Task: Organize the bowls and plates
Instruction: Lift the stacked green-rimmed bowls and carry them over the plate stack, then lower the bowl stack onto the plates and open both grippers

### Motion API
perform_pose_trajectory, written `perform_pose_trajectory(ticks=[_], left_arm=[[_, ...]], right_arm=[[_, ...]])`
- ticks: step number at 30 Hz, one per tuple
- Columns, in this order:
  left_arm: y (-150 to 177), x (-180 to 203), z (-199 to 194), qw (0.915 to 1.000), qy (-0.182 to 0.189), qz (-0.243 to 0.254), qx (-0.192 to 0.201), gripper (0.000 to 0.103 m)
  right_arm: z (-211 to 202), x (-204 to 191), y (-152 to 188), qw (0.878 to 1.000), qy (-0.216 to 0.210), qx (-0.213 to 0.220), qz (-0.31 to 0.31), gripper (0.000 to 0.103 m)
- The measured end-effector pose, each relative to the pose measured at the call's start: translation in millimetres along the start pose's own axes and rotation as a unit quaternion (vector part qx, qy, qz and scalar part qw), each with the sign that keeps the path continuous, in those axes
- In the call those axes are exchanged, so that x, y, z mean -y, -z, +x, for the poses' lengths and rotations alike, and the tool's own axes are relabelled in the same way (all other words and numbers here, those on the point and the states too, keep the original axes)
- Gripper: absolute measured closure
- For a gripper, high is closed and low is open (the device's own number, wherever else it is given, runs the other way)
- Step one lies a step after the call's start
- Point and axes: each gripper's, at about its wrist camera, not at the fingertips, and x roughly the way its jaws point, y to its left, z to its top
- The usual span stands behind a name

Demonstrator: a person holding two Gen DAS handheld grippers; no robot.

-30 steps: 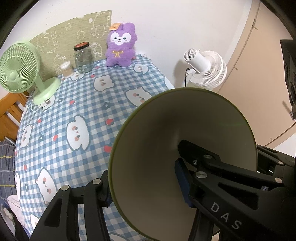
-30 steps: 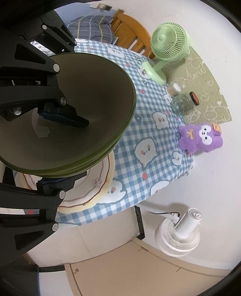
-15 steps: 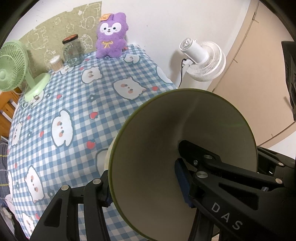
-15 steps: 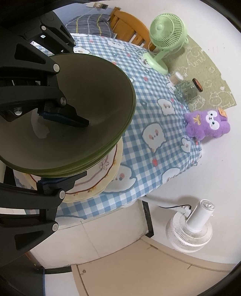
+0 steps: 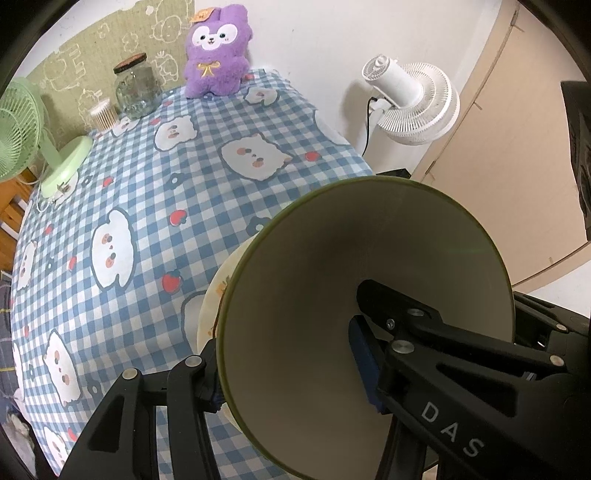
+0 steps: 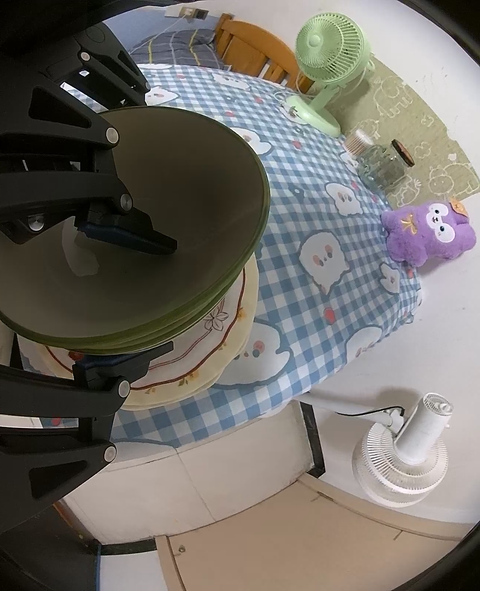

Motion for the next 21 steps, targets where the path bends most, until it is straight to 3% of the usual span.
perform_pose_trajectory(ticks=[16,21], left_arm=[[-7,-5,16,0.9999,0.006,-0.005,-0.015,0.046],[-8,-6,13,1.0000,0.001,-0.004,0.004,0.047]], right_arm=[[14,3,-7,1.000,0.003,-0.008,-0.004,0.053],[16,6,-9,1.000,-0.006,0.004,0.010,0.049]])
